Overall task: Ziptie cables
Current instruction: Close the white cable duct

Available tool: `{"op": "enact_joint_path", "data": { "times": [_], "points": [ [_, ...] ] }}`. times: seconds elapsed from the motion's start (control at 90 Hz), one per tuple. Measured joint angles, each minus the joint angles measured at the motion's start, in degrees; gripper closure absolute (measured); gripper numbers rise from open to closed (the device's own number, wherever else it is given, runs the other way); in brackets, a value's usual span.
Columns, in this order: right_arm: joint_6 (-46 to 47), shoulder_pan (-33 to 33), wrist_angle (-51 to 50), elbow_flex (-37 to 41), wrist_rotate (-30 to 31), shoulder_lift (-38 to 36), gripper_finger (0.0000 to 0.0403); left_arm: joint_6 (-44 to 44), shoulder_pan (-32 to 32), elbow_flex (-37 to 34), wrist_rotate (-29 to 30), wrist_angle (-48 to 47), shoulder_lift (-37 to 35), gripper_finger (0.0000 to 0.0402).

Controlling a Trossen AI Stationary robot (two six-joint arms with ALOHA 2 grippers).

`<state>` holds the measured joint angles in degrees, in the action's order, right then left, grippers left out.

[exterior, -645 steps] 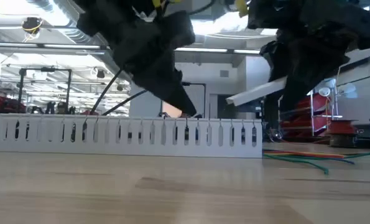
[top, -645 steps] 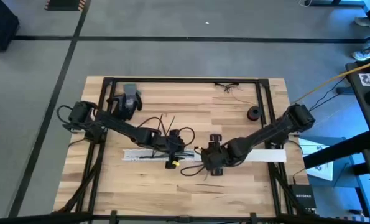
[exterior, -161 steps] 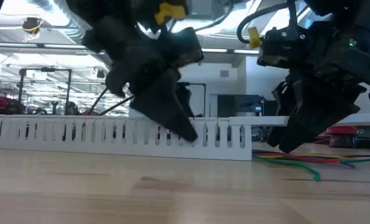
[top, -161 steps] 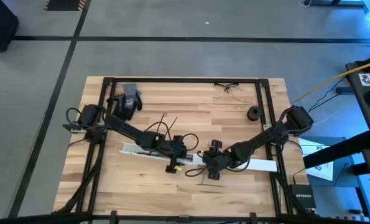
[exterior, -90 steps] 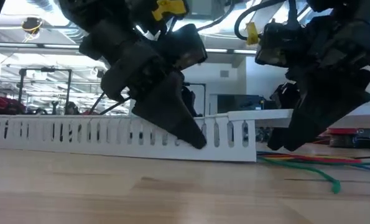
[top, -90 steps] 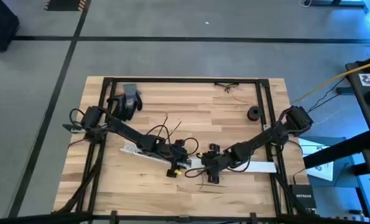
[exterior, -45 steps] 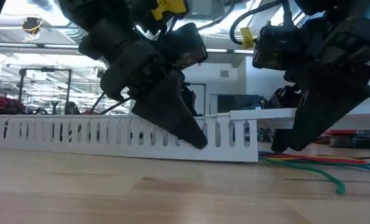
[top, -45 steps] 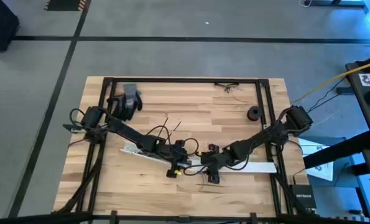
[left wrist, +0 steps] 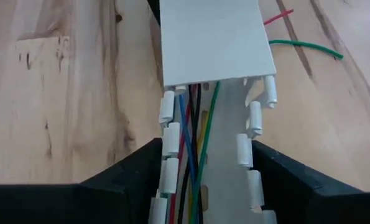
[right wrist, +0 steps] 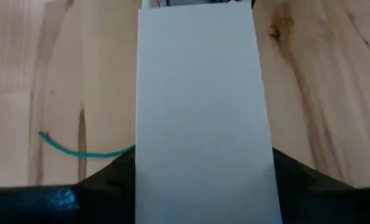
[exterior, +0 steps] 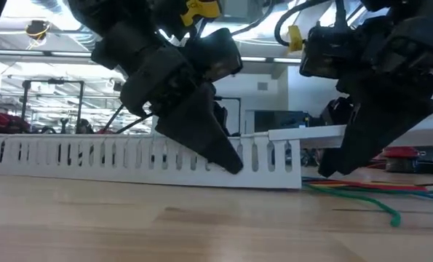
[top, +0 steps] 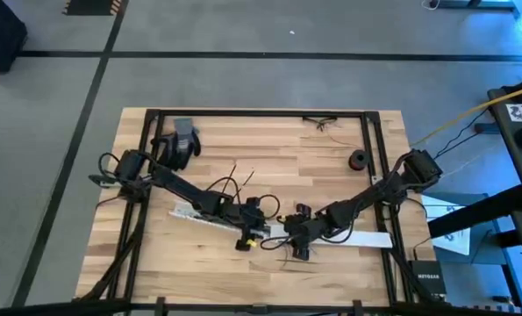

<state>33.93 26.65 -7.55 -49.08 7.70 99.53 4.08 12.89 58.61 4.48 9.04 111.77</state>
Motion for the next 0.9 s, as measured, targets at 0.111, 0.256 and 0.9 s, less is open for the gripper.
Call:
{"op": "enact_joint_path", "data": {
  "times": [0.111, 0.256, 0.9],
  "points": [
    [-1.11, -0.06, -0.21, 0.0, 0.06, 0.0, 0.0187, 1.35, -0.45, 0.0, 0.6, 0.0, 0.0, 0.0187],
    [-2.88, -0.13, -1.44, -0.09, 0.42, 0.0, 0.0187, 1.63, -0.73, -0.02, 0.6, 0.03, 0.01, 0.0187],
    [-2.84, -0.04, -2.62, -0.24, 1.88, -0.05, 0.0187, -1.53, 0.45, 1.01, -7.17, 4.24, -0.57, 0.0112]
  ]
}}
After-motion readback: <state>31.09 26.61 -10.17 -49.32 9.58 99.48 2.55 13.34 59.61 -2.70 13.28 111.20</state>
